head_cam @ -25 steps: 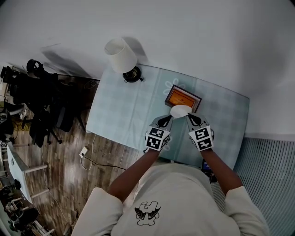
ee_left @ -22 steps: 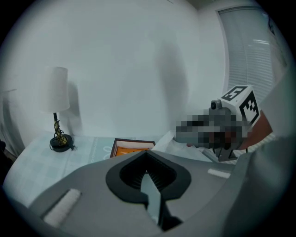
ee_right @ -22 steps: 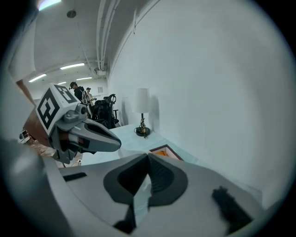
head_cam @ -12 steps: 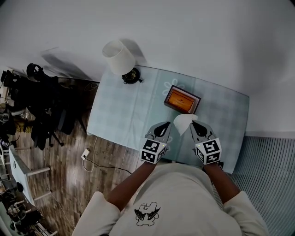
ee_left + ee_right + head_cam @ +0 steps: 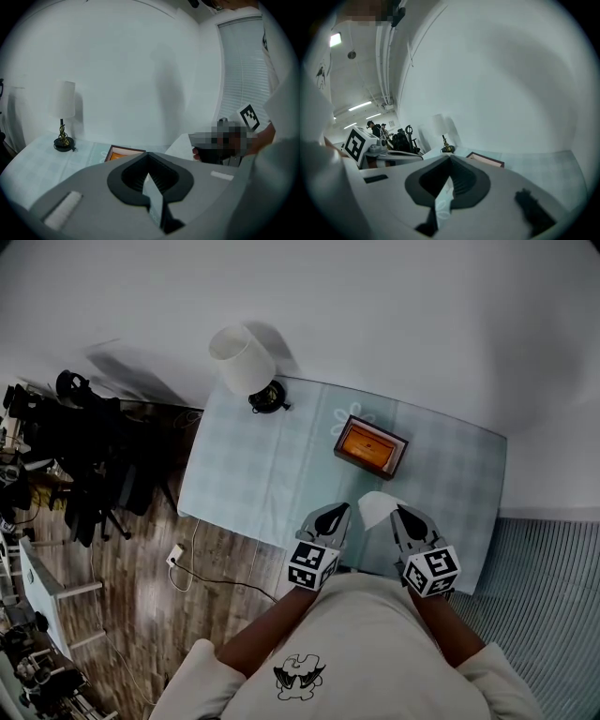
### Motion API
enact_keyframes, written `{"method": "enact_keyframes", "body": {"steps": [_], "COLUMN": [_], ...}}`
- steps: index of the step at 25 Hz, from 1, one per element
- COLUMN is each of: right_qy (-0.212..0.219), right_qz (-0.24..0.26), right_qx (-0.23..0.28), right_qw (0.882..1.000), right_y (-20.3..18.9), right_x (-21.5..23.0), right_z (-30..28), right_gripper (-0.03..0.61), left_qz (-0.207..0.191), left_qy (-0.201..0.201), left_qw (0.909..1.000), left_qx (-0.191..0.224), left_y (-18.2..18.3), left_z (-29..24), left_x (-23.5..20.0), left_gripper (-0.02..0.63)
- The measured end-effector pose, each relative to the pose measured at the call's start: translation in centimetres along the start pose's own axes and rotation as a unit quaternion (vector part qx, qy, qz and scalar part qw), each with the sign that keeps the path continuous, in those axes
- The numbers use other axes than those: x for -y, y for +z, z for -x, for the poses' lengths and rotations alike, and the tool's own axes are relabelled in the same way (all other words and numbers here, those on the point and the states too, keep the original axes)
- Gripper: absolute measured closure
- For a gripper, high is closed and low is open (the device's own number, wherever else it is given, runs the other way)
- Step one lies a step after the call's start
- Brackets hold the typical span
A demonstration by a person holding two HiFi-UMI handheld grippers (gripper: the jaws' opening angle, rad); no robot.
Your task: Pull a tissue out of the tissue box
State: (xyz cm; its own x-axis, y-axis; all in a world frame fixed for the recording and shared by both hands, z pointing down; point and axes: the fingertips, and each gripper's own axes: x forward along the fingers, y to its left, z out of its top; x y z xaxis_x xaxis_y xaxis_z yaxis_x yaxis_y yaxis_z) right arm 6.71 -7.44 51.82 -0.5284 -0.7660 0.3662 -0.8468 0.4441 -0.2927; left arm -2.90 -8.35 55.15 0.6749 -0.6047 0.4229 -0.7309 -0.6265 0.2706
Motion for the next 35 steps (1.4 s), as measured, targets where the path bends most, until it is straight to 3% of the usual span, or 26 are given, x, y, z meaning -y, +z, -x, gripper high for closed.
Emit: {"method": "enact_keyframes", "body": {"steps": [15,35], "right_qy": [0.015,0.010], "right_qz": [0.007,0.016], "right_qx": [-0.004,-0.010], "right_qw": [1.000,1.000], "right_y": [0.6,-0.1], "right_x": [-1.0,-0.9], "right_z": [-0.2,-0.3], "right_gripper": [0.565,0.566], "left_qz": [0.005,0.015], "left_qy": [0.010,0.008], "left_qw": [0.9998,0.9998], "left_qx": [0.015,0.008], "left_y": [1.6,0.8], "left_z": [-0.2,-0.6], "left_x": [-0.4,-0.4], "left_gripper": [0.607,0.607]}}
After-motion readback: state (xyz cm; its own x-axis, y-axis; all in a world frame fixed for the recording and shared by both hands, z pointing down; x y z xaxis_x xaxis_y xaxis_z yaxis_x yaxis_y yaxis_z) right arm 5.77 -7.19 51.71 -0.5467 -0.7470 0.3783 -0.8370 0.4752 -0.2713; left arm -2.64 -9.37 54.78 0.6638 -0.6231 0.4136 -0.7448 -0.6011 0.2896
